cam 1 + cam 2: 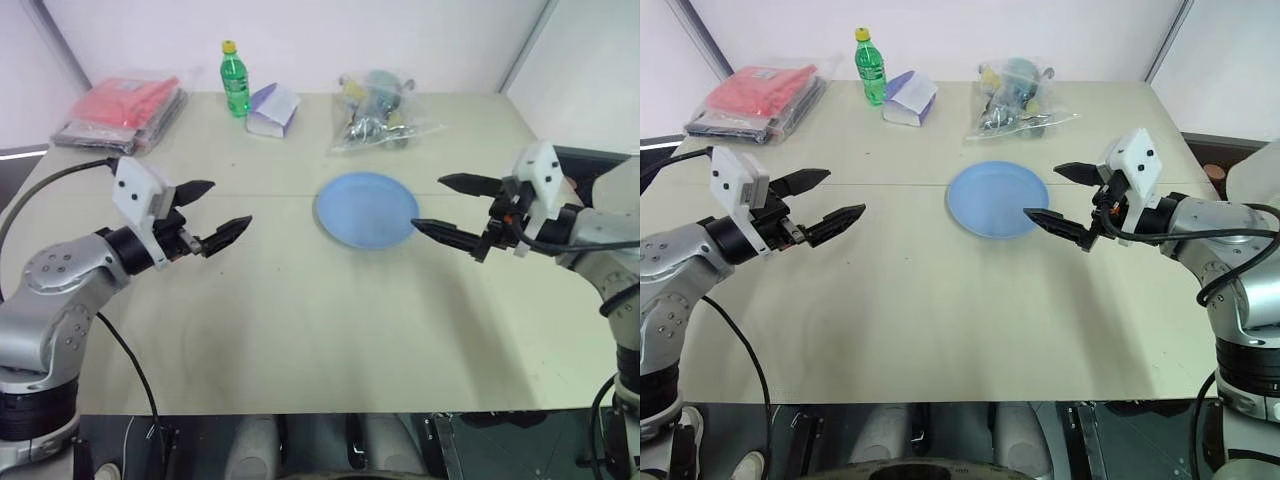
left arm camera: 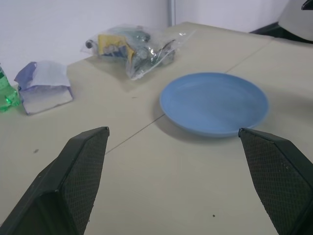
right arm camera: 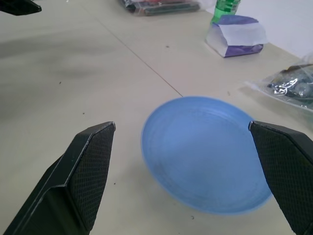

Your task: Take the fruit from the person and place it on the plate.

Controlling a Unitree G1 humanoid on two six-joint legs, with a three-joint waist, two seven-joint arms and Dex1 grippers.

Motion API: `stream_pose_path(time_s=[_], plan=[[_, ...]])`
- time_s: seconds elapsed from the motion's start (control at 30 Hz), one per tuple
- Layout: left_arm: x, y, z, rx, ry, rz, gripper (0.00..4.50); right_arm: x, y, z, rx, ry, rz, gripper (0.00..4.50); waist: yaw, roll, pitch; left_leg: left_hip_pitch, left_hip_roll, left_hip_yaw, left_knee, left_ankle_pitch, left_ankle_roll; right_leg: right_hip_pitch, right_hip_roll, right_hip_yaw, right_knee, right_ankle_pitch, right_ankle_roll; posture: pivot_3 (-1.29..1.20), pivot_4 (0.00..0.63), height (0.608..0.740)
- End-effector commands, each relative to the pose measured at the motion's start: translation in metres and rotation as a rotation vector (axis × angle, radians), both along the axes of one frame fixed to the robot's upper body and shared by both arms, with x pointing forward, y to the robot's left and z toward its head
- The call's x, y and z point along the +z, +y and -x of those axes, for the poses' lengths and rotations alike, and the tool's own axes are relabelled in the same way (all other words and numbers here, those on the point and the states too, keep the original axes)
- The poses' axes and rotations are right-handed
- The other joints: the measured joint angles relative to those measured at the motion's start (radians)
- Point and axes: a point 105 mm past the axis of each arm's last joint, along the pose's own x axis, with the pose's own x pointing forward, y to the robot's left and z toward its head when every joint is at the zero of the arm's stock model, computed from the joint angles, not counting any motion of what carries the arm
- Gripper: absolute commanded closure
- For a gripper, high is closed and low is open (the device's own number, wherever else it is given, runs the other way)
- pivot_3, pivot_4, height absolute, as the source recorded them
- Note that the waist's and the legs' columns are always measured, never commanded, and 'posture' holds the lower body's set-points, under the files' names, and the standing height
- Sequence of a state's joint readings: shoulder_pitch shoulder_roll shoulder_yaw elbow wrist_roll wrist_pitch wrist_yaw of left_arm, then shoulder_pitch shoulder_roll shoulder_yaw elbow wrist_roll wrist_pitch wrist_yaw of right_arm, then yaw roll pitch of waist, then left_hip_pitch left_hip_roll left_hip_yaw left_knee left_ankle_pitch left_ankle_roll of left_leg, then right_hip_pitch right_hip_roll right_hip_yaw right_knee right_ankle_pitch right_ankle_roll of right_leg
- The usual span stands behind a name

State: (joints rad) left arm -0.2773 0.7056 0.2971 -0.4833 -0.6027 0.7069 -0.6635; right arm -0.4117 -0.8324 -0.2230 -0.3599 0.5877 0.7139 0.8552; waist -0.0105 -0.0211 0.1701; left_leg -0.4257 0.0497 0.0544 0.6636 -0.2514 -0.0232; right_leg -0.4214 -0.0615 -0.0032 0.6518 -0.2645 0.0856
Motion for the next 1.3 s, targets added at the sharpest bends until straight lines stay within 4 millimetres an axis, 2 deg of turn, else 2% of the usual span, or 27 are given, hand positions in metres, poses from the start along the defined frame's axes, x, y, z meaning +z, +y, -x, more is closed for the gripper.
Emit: stream_pose_path(time_s=[0.03,1.3], plan=[[0.0106,-0.0041,0.0028,-0.008,-0.057,0.012,0.06,0.0114,0.0012,0.0029,0.01,-0.051,0.004,0.0,0.0,0.0,0.0,0.0,0.0,0.0,0.0,0.0,0.0,0.0,0.0,0.0,0.0,0.0,0.0,0.0,0.15,0.731],[0.0087,-0.0091,0.0047,0.006,-0.055,0.029,0.06,0.0145,0.0056,0.0005,0.028,-0.053,0.006,0.0,0.0,0.0,0.0,0.0,0.0,0.0,0.0,0.0,0.0,0.0,0.0,0.0,0.0,0.0,0.0,0.0,0.15,0.731]])
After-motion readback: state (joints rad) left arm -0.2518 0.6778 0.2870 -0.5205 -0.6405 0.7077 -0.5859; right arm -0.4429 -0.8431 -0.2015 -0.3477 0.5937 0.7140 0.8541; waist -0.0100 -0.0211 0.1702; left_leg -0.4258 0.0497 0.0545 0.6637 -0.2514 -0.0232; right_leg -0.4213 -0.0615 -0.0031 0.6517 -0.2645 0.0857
